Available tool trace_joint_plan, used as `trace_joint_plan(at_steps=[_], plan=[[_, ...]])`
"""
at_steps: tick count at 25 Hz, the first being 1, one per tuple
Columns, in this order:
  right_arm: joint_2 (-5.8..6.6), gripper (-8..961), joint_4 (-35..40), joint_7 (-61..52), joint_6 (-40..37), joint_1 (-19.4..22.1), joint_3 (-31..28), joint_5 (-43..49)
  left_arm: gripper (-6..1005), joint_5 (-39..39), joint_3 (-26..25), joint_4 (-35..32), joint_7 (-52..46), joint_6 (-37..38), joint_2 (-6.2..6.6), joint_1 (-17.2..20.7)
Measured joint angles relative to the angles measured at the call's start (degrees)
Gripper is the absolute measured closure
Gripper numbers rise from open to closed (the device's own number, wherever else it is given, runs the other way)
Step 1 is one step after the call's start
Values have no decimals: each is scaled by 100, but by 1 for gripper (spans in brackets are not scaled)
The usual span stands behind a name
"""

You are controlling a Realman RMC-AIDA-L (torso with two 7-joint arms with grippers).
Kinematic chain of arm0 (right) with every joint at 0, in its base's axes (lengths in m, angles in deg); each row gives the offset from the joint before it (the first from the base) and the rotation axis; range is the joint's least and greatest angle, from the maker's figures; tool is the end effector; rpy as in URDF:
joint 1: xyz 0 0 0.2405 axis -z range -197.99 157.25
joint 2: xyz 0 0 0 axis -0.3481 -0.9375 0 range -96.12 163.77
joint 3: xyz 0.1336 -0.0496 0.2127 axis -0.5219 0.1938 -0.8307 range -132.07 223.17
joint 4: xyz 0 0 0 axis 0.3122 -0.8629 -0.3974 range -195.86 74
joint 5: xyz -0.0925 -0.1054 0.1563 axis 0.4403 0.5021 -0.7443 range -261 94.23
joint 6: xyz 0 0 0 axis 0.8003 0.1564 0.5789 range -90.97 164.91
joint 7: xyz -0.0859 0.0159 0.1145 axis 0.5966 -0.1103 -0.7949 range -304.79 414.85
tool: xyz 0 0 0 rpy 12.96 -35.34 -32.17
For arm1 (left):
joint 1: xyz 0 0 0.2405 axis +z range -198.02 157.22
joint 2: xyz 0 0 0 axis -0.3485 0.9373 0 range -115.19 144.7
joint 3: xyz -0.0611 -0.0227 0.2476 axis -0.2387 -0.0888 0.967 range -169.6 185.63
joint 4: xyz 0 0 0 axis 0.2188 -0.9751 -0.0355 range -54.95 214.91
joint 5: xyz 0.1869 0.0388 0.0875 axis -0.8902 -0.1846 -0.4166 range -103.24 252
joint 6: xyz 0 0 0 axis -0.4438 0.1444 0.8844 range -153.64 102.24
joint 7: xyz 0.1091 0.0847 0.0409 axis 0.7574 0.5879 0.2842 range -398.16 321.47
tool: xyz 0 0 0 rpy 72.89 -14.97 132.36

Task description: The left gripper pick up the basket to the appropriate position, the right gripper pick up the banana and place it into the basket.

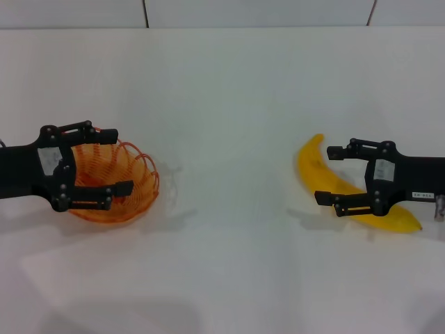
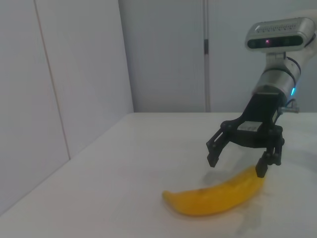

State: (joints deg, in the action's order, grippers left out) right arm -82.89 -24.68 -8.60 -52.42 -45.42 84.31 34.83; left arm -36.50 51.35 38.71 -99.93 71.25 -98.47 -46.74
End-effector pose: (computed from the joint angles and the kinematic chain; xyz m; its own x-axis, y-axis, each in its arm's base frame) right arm 0.3072 0.3013 0.0085 0.8973 -0.2061 -0.3904 -0.3219 -0.9106 -0.2591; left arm -0.2779 0.3140 0.0442 0.9120 0.0053 0.4101 0.1254 -0.9556 -0.2665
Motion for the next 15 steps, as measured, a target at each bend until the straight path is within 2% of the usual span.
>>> trace_joint_plan(at_steps=[15], plan=[[-9,53,-34,1,145,0,0,0,118,-4,-4,33,5,-9,-5,-7]])
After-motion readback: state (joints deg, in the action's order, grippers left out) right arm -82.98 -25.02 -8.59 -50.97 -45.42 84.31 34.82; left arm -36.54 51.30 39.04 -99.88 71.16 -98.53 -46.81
